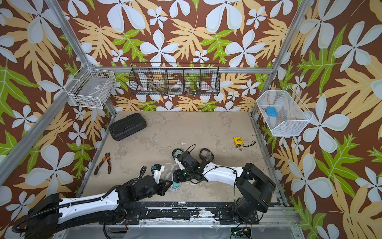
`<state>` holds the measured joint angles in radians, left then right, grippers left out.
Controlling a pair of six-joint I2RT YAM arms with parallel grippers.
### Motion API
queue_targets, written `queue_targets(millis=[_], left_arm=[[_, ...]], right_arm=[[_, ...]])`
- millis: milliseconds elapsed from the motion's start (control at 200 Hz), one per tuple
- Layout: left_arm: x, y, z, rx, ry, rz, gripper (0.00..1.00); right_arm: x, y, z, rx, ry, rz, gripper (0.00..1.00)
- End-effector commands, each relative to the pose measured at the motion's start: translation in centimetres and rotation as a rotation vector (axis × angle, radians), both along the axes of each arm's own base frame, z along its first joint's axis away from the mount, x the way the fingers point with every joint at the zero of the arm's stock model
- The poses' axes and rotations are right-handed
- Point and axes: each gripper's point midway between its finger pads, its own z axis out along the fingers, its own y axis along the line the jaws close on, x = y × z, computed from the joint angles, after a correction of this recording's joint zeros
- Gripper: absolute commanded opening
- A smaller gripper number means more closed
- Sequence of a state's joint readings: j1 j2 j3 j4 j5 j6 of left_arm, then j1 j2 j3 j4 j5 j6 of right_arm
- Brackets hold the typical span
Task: Pack away charging kits
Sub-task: Place the plug in the storage bag, then close the storage bag at the center of the board.
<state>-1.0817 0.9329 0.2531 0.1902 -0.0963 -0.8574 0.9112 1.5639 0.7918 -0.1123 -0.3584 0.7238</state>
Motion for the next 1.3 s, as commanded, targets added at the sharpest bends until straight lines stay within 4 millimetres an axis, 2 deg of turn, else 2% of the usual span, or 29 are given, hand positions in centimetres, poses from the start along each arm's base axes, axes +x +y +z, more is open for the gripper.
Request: queue_targets(millis=[0,140,300,475,626,716,791,921,936,966,1006,1121,1181,1291], left_arm=[[0.1,0.2,0.0,0.01,-0.003,0.002,0.0],[0.0,0.2,-0.1,0.009,-0.001,0.001,0.0],[-0.1,0.1,-0.1,0.009,0.0,-0.009,0.0],[-0.6,-0.4,-0.3,-0.005,0.015,-0.039,0.0],[-1.1,-0.8,-0.7,-0.005,0.034,-0.077,0.0],[-1.3,-0.8,-1.2,0.01,0.049,-0.08,0.0],[-1.3,-0.7,-1.1,0.015,0.049,-0.08,0.0],[-1.0,-0.6,-0.2,0.01,0.02,-0.077,0.21],[-1.1,-0.6,-0.1,0.011,0.017,-0.08,0.34],[-1.1,-0.7,0.1,0.008,0.012,-0.089,0.49],[-1.2,-0.7,0.2,0.01,0.012,-0.097,0.6],[-0.9,0.0,0.7,0.041,-0.001,-0.074,0.7],[-0.3,0.9,0.7,0.065,-0.006,-0.029,0.71],[0.6,2.8,-0.1,0.096,0.03,0.049,0.71]], right_arm=[[-0.6,-0.8,-1.0,-0.019,0.014,-0.01,0.47],[-0.5,-1.4,-1.5,-0.03,0.005,-0.018,0.33],[-0.6,-0.1,-0.5,0.042,0.018,-0.002,0.2],[-1.4,1.5,-0.1,0.138,0.086,0.019,0.2],[-1.3,2.6,1.2,0.21,0.098,0.023,0.22],[-0.8,1.8,1.8,0.157,0.05,0.021,0.3],[-0.4,0.4,2.1,0.09,0.003,0.018,0.32],[-0.2,-2.2,2.3,0.035,-0.028,0.004,0.34],[-0.1,-2.4,2.4,0.032,-0.033,0.002,0.34],[-0.1,-2.7,2.4,0.029,-0.039,0.0,0.35],[-0.1,-2.7,2.7,0.032,-0.044,0.002,0.36],[0.3,-1.5,3.4,0.067,-0.04,0.021,0.43],[0.6,-0.9,3.4,0.073,-0.041,0.024,0.48],[0.5,0.4,3.6,0.09,-0.039,0.061,0.49]])
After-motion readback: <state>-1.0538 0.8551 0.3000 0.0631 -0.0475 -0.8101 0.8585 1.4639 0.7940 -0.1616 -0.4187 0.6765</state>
